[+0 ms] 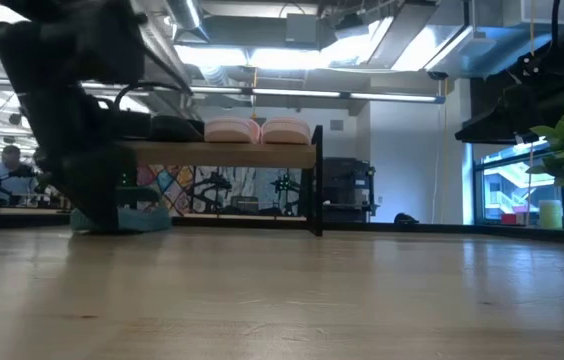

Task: Pick and place slides into the shelf
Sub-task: Put the left green slide under the shelf

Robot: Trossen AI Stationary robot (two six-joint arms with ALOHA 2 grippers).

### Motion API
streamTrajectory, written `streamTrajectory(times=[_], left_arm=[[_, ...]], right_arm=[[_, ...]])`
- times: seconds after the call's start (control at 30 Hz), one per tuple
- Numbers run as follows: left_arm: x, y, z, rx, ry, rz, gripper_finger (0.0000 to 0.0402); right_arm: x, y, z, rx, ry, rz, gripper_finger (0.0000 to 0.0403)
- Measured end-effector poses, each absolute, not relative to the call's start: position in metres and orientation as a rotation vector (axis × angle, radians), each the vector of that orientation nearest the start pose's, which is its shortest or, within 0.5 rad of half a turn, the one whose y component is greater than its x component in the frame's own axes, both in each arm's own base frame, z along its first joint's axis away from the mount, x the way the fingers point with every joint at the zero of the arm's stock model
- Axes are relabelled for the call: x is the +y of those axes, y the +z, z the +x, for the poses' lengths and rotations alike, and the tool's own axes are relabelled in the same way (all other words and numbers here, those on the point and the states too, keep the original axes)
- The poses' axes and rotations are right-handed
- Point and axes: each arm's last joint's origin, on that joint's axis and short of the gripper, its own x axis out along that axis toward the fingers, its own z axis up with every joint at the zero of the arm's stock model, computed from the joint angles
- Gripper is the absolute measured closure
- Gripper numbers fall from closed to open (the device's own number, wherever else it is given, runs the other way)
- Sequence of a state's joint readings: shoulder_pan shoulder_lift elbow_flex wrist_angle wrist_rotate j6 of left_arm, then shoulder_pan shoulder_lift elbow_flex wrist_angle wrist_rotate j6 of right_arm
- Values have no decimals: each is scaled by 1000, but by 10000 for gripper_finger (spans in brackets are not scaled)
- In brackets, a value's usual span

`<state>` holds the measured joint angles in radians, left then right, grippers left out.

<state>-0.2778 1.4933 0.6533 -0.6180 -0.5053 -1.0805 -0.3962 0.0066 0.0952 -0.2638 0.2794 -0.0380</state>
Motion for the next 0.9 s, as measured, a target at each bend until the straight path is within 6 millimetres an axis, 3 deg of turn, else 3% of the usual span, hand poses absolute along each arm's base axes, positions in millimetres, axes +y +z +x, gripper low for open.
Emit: streamTrajectory(times=[0.53,0.9], left_arm=[[19,132,215,1147,999,-257,199],[30,132,212,1205,994,-248,200]], right_arm=[[-42,170,79,192,-671,-27,197],[-42,170,79,192,-670,-27,197]])
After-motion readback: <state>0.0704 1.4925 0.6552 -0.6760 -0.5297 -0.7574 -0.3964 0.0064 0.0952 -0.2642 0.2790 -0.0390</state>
